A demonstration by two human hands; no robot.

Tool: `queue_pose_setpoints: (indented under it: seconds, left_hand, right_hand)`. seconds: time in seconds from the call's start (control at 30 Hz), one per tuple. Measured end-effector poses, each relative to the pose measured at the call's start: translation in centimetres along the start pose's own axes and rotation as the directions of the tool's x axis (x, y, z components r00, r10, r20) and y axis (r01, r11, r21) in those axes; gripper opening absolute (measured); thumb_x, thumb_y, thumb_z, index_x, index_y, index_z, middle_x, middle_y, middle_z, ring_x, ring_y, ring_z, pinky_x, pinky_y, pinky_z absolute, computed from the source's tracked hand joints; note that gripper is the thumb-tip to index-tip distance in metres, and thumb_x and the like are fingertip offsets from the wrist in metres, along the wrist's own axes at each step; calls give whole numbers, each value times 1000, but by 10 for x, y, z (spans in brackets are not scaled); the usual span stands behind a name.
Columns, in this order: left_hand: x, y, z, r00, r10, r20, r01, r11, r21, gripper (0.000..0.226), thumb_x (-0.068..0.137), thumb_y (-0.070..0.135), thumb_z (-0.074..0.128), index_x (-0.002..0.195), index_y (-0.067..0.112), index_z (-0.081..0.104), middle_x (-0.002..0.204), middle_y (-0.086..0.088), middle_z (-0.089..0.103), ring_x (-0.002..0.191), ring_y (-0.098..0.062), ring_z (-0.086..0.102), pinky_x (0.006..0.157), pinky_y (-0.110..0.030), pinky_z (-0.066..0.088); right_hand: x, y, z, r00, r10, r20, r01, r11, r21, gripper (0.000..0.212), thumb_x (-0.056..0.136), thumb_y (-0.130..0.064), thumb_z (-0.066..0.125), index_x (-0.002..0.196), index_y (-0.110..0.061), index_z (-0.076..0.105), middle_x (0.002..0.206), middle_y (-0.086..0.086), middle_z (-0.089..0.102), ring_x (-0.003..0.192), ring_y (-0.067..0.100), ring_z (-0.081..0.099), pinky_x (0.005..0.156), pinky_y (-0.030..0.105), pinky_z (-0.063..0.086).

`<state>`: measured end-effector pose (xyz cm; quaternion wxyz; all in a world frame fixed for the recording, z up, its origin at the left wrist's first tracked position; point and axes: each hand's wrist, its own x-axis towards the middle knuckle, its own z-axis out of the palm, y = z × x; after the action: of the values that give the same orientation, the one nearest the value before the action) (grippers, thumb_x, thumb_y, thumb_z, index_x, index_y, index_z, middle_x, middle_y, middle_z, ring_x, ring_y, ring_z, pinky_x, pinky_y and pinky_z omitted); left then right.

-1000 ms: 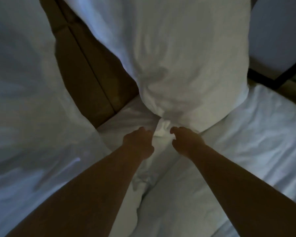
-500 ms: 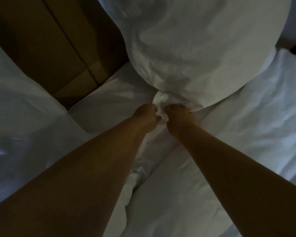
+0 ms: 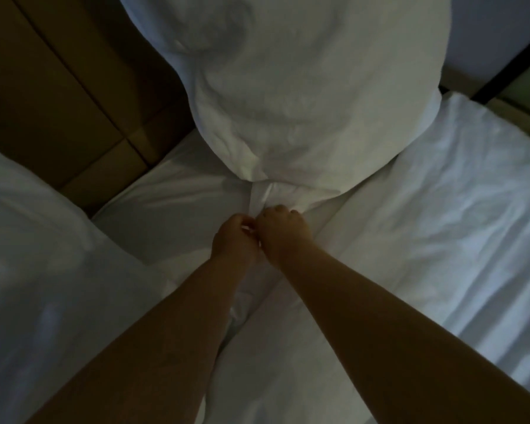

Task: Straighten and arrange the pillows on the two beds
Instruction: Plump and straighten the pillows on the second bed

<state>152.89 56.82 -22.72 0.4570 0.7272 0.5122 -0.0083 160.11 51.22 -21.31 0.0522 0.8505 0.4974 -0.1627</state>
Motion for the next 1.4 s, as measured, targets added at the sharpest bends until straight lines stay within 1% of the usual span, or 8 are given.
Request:
queue_pose_setpoints:
  seconds: [0.07, 0.23, 0.47, 0.6, 0.8, 0.97, 1.1, 1.4]
  left_hand:
    - [-4, 0, -2, 1000, 7, 9, -7, 999, 32, 19, 86, 4, 55, 99, 14, 66, 105, -9, 68, 100, -29, 62, 86, -35, 51]
    - [-17, 5, -1, 996, 51, 71, -61, 986, 154, 19, 89, 8, 53, 104, 14, 64, 109, -7, 68, 101, -26, 60, 74, -24, 38]
    - [-42, 15, -32, 973, 101, 207, -156, 952, 265, 32, 89, 9, 52, 120, 11, 55, 114, -13, 65, 106, -30, 59, 83, -30, 42]
    - [-71, 33, -86, 976, 158, 149, -194, 943, 269, 29, 91, 8, 50, 119, 10, 55, 114, -13, 64, 98, -27, 58, 77, -29, 41]
    - [-138, 76, -209, 954, 291, 65, -295, 882, 368, 38, 93, 8, 54, 130, 3, 49, 128, -17, 58, 118, -33, 55, 96, -34, 44]
    - [-227, 79, -314, 898, 441, -10, -382, 789, 482, 30, 95, 9, 49, 124, 2, 53, 122, -17, 61, 111, -33, 58, 93, -34, 46]
    - [-299, 65, -396, 837, 542, -83, -431, 745, 509, 28, 92, 6, 48, 120, 3, 52, 117, -16, 60, 105, -29, 59, 79, -25, 40]
    - [-428, 3, -519, 768, 614, -181, -535, 771, 346, 14, 91, 3, 48, 103, 6, 54, 111, -21, 62, 105, -37, 60, 77, -35, 45]
  right_hand:
    - [-8, 0, 1, 999, -33, 43, 32, 999, 12, 30, 97, -17, 43, 121, -13, 61, 123, 10, 59, 117, 30, 53, 93, 39, 44]
    - [-20, 6, -1, 994, -4, 112, 1, 1000, 26, 35, 98, -22, 38, 127, -17, 57, 123, 11, 59, 118, 31, 52, 94, 40, 43]
    - [-37, -17, -27, 995, 7, 98, -12, 999, 45, 35, 93, -21, 48, 127, -23, 57, 122, 6, 59, 118, 27, 50, 95, 38, 41]
    - [-55, -48, -77, 1000, 9, 9, -9, 998, 70, 35, 92, -16, 47, 125, -21, 58, 120, 7, 60, 115, 27, 53, 92, 38, 44]
    - [-105, -120, -191, 978, -49, -202, 64, 996, 67, 32, 92, -12, 49, 121, -18, 59, 119, 7, 62, 114, 27, 56, 92, 39, 46]
    - [-174, -202, -275, 932, -104, -347, 113, 994, 4, 24, 90, -8, 49, 109, -12, 65, 112, 9, 64, 108, 29, 60, 84, 39, 50]
    - [-232, -275, -326, 868, -168, -467, 150, 986, -76, 29, 91, -11, 47, 116, -12, 60, 113, 9, 63, 108, 29, 60, 83, 39, 51]
    - [-337, -409, -372, 792, -207, -574, 207, 976, -65, 37, 92, -17, 48, 129, -18, 55, 118, 9, 59, 112, 28, 57, 90, 37, 48]
